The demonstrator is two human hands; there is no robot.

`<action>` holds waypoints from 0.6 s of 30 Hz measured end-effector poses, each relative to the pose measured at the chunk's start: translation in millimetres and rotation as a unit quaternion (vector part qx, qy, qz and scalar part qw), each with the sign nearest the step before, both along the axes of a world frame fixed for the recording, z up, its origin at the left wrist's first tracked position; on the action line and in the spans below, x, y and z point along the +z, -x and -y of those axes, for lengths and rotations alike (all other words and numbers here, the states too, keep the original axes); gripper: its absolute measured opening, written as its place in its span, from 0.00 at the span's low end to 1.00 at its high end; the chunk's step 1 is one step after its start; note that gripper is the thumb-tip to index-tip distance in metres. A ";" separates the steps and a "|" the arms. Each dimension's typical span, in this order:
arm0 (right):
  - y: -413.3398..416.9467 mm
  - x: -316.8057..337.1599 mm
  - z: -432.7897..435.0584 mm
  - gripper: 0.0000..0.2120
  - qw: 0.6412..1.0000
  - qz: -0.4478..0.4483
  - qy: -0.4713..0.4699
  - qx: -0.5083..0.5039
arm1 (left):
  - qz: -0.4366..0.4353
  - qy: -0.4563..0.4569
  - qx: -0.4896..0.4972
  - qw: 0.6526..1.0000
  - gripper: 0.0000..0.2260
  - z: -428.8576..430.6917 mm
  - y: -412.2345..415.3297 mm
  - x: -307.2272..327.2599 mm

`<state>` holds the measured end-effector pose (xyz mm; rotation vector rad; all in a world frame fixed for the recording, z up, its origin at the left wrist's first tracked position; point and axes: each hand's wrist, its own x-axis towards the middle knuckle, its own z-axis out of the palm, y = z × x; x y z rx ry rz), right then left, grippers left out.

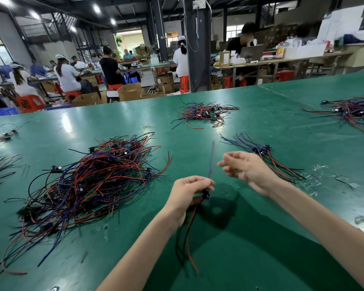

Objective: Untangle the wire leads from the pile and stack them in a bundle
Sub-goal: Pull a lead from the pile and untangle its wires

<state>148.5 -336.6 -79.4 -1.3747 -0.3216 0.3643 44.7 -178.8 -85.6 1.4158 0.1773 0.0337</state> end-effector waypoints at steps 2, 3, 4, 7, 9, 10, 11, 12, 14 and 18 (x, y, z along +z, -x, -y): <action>12.0 -1.9 -7.4 0.12 0.996 -0.019 0.047 0.070 | 0.007 0.022 0.054 0.998 0.07 -4.7 -2.9 1.6; 18.6 -3.6 -11.9 0.08 0.992 -0.023 0.068 0.105 | 0.005 0.032 0.074 0.997 0.06 -7.9 -4.1 2.1; 25.2 -5.5 -16.4 0.05 0.987 -0.024 0.084 0.138 | 0.002 0.043 0.088 0.995 0.05 -10.7 -5.0 2.4; 41.1 -10.2 -26.5 0.03 0.976 0.002 0.109 0.189 | -0.008 0.079 0.106 0.991 0.04 -13.9 -6.4 1.4; 46.9 -10.5 -29.6 0.02 0.976 0.012 0.103 0.193 | -0.003 0.103 0.104 0.989 0.03 -12.0 -6.5 0.4; 48.0 -10.3 -30.3 0.02 0.977 0.011 0.097 0.189 | 0.001 0.109 0.103 0.989 0.03 -11.0 -6.7 -0.2; 48.3 -9.9 -30.1 0.02 0.979 0.009 0.092 0.183 | 0.005 0.109 0.102 0.989 0.03 -10.3 -6.9 -0.7; 47.9 -9.8 -29.8 0.04 0.981 0.007 0.089 0.175 | 0.008 0.105 0.101 0.989 0.03 -9.9 -7.1 -1.0; 46.2 -9.8 -28.9 0.06 0.983 0.001 0.084 0.162 | 0.012 0.105 0.091 0.990 0.04 -9.8 -7.2 -1.0; 42.2 -8.3 -27.8 0.04 0.986 -0.014 0.073 0.150 | 0.018 0.115 0.058 0.991 0.06 -10.9 -7.2 -0.6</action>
